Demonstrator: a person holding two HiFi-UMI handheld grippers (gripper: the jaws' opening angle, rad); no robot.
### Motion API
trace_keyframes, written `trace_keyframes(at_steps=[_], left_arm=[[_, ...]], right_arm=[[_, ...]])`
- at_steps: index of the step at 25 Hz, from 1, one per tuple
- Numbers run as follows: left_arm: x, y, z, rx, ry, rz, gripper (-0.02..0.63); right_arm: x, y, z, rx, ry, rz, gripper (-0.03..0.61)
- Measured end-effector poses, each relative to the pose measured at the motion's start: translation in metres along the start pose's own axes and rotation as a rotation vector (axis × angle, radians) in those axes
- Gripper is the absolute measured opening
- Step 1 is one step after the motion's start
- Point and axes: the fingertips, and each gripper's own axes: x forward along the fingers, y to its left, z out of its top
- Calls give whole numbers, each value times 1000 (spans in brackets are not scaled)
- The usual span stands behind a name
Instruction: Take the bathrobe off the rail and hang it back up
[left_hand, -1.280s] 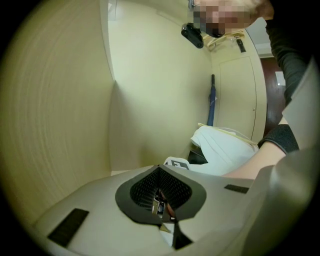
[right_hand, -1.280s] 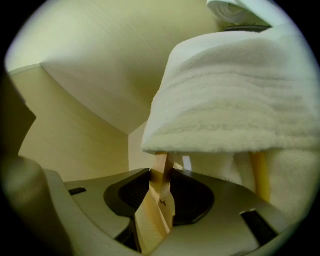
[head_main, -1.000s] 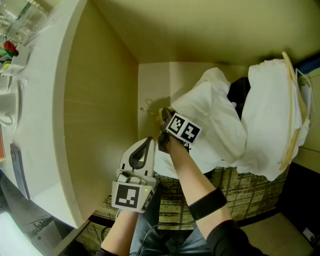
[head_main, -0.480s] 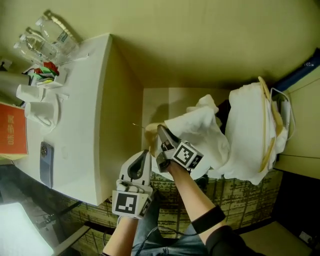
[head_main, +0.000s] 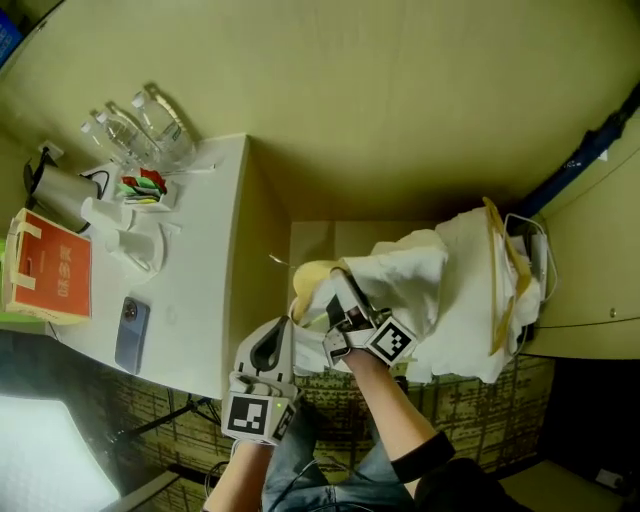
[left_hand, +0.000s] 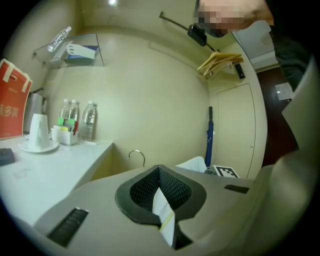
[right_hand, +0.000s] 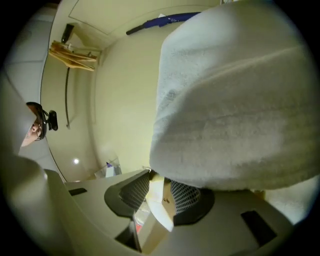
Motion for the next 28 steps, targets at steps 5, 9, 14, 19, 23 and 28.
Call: trace_keyframes(at_steps=[5,9,14,19,23,28], left_arm=[[-6,-5,57,34,-62,-12,2],[-8,-11,105,62,-122,-26,2],[-5,-30,185,78,-227,-66,2],[-9,-32,258,164,-358,-90,2],[-12,-40,318,175,-429,-108,2],[-17,-56,382,164,-516,-154,2]], right_arm=[[15,79,42,-26,-91,143,147],[30,152,71,-74,-128,266,156],[51,239,110,-126,-187,401,158],[71,320,138,-207,-214,498,158],[86,373,155,-295,-229,526,153],[96,428,189,-393,-281,546,147]])
